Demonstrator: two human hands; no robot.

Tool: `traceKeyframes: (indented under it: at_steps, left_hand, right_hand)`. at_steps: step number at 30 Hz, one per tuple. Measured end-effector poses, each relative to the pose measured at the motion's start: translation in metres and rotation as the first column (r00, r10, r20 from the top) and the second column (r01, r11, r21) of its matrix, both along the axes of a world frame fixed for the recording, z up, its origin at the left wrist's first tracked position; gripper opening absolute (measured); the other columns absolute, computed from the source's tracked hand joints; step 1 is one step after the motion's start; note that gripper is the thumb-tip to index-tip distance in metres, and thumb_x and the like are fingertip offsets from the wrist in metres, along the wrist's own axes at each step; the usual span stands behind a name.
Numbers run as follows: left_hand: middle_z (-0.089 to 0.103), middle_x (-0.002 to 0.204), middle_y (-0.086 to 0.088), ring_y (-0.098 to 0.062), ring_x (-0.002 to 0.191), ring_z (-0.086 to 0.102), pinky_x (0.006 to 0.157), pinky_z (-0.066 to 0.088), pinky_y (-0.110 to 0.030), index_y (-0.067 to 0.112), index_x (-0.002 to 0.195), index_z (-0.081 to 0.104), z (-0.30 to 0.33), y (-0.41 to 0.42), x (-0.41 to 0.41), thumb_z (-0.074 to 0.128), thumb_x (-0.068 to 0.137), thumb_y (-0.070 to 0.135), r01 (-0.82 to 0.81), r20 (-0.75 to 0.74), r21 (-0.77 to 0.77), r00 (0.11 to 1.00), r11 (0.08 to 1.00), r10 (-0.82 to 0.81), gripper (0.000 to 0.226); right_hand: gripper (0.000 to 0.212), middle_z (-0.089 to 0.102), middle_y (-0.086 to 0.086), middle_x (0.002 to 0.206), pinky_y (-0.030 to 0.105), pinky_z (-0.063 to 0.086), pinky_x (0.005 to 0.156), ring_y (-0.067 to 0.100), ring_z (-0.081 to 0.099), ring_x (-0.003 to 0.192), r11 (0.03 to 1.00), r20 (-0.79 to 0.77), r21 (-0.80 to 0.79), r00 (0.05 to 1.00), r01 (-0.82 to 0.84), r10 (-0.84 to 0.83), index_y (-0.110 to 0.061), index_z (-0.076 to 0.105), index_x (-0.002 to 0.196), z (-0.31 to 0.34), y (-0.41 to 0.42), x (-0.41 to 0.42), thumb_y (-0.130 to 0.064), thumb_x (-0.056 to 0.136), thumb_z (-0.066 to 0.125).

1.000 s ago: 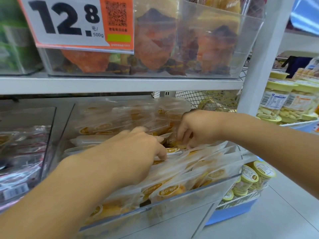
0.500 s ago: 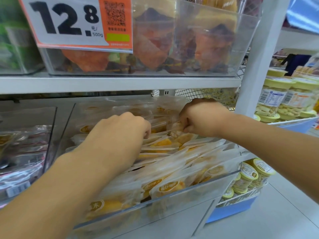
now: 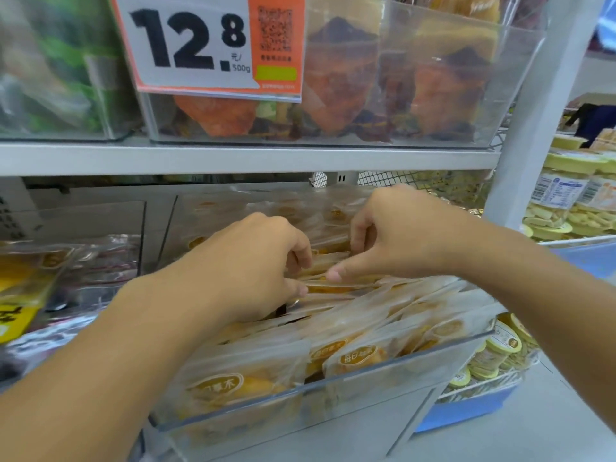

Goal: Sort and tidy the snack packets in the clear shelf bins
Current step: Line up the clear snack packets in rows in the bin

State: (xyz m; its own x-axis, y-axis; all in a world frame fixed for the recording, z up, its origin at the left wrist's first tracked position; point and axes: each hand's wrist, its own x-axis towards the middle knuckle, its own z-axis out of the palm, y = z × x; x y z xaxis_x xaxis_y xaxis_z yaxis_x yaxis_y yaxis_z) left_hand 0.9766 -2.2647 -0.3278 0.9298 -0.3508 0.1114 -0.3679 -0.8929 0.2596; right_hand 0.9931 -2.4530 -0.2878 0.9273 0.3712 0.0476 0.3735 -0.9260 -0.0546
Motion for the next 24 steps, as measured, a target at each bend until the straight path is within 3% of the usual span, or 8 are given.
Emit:
traceKeyframes:
  at_steps: [4,6,8,12,14,16,20,24]
  left_hand:
    - [0.062,0.107,0.024,-0.001,0.104,0.055,0.093,0.048,-0.027,0.041,0.115,0.062,0.004,0.005,-0.001,0.078,0.08,0.05,0.05,-0.032,-0.012,0.998,0.999,-0.051,0.039]
    - [0.061,0.107,0.025,0.0,0.102,0.054,0.091,0.046,-0.023,0.041,0.115,0.06,0.006,0.01,-0.002,0.081,0.077,0.046,0.063,-0.048,0.0,0.997,0.998,-0.063,0.044]
    - [0.061,0.109,0.024,0.0,0.102,0.054,0.086,0.044,-0.02,0.042,0.114,0.059,0.006,0.014,-0.002,0.083,0.076,0.042,0.058,-0.041,0.025,0.998,0.998,-0.057,0.046]
    - [0.061,0.115,0.021,-0.003,0.105,0.054,0.085,0.042,-0.02,0.041,0.117,0.06,0.002,0.018,-0.005,0.083,0.076,0.041,0.039,-0.025,0.022,0.999,0.999,-0.039,0.048]
    - [0.061,0.118,0.021,-0.005,0.108,0.055,0.089,0.045,-0.022,0.041,0.122,0.059,0.0,0.019,-0.007,0.082,0.077,0.043,0.033,-0.013,0.017,0.999,0.999,-0.033,0.051]
    - [0.061,0.119,0.022,-0.005,0.109,0.056,0.093,0.048,-0.025,0.042,0.123,0.058,-0.001,0.021,-0.008,0.082,0.077,0.044,0.029,0.014,-0.001,0.999,1.0,-0.029,0.052]
    - [0.064,0.109,0.02,-0.008,0.1,0.061,0.088,0.055,-0.035,0.045,0.111,0.059,-0.003,0.023,-0.008,0.082,0.076,0.045,0.009,0.055,-0.039,0.998,0.999,-0.007,0.042]
    - [0.064,0.105,0.018,-0.01,0.097,0.062,0.085,0.056,-0.036,0.044,0.109,0.06,-0.006,0.019,-0.008,0.079,0.078,0.042,-0.01,0.102,0.006,0.995,1.0,0.01,0.036]
  right_hand:
    - [0.014,0.059,-0.004,0.095,0.031,0.039,0.07,0.027,0.064,0.095,0.951,0.184,-0.294,0.97,-0.097,0.156,-0.031,0.062,0.093,-0.013,0.026,-0.014,-0.044,0.089,0.065]
    - [0.02,0.059,0.004,0.111,0.034,0.038,0.071,0.029,0.062,0.103,0.912,0.165,-0.398,0.97,-0.097,0.176,-0.024,0.057,0.116,-0.019,0.032,-0.01,-0.032,0.097,0.057]
    - [0.019,0.056,0.004,0.103,0.034,0.038,0.072,0.028,0.06,0.098,0.904,0.073,-0.419,0.989,-0.083,0.125,-0.02,0.055,0.11,-0.02,0.035,-0.001,-0.035,0.098,0.057]
    - [0.028,0.042,-0.002,0.076,0.032,0.04,0.069,0.022,0.048,0.075,0.925,-0.015,-0.355,0.99,-0.135,0.139,-0.02,0.041,0.078,-0.028,0.036,0.016,-0.026,0.099,0.058]
    - [0.024,0.053,-0.003,0.072,0.033,0.046,0.066,0.019,0.052,0.069,0.941,0.036,-0.266,0.973,-0.211,0.228,-0.018,0.054,0.072,-0.034,0.029,0.024,-0.017,0.095,0.061]
    - [0.014,0.058,-0.011,0.058,0.026,0.048,0.063,0.007,0.055,0.06,0.956,0.055,-0.068,0.955,-0.287,0.291,-0.018,0.075,0.082,-0.038,0.017,0.031,-0.013,0.091,0.066]
    - [0.021,0.054,-0.011,0.051,0.014,0.041,0.055,0.002,0.049,0.048,0.899,-0.077,0.339,0.944,-0.277,0.32,-0.019,0.076,0.078,-0.044,0.003,0.035,-0.015,0.095,0.065]
    - [0.02,0.056,-0.013,0.064,0.018,0.042,0.064,0.001,0.048,0.058,0.923,-0.352,0.291,0.869,-0.252,0.348,-0.018,0.068,0.087,-0.052,0.003,0.036,-0.014,0.101,0.055]
